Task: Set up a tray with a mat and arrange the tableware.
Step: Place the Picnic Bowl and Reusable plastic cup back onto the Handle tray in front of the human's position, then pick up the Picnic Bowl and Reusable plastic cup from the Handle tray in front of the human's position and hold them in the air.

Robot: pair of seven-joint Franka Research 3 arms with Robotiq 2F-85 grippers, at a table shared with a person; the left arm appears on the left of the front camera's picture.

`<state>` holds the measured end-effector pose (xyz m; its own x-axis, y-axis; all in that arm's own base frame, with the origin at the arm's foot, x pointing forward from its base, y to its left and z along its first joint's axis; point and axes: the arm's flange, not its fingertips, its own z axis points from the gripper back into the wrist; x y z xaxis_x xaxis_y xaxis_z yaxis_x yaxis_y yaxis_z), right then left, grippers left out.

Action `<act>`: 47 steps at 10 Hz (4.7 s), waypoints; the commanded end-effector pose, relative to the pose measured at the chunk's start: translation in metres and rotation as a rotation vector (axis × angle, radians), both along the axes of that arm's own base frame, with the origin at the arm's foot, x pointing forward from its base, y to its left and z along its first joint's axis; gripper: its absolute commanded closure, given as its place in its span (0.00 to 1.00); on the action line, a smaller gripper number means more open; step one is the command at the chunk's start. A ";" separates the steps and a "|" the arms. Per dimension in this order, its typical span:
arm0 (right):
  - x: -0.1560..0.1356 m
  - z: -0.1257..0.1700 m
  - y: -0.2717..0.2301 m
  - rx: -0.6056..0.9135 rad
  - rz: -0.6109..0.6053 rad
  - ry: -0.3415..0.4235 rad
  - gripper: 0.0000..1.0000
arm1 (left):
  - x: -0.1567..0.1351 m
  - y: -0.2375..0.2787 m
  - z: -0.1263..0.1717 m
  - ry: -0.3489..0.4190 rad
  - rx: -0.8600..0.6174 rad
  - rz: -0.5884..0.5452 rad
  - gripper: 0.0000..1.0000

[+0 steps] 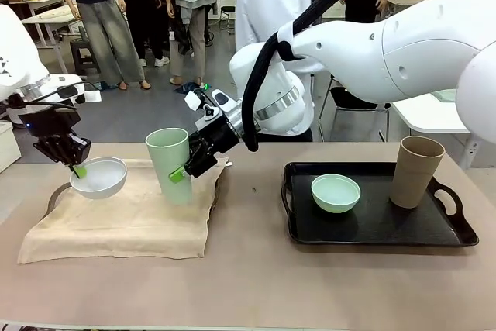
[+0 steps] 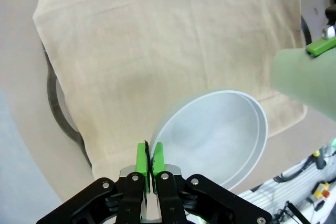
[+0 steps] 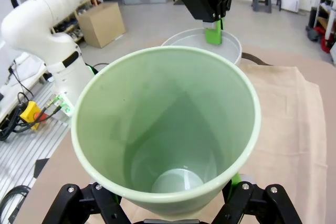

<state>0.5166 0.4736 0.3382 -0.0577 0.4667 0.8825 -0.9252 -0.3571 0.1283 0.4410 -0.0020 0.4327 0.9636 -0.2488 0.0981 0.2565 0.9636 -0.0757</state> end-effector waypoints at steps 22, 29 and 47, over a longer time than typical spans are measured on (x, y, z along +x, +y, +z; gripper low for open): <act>0.030 -0.036 -0.031 0.108 -0.001 0.053 0.00 | 0.031 0.028 -0.050 0.038 -0.095 0.010 0.00; -0.033 0.058 -0.135 -0.235 -0.428 0.268 0.00 | -0.013 0.040 0.055 0.022 -0.043 -0.087 0.10; -0.134 0.143 -0.161 -0.566 -0.984 0.315 0.00 | -0.036 0.009 0.108 0.014 0.053 -0.148 0.10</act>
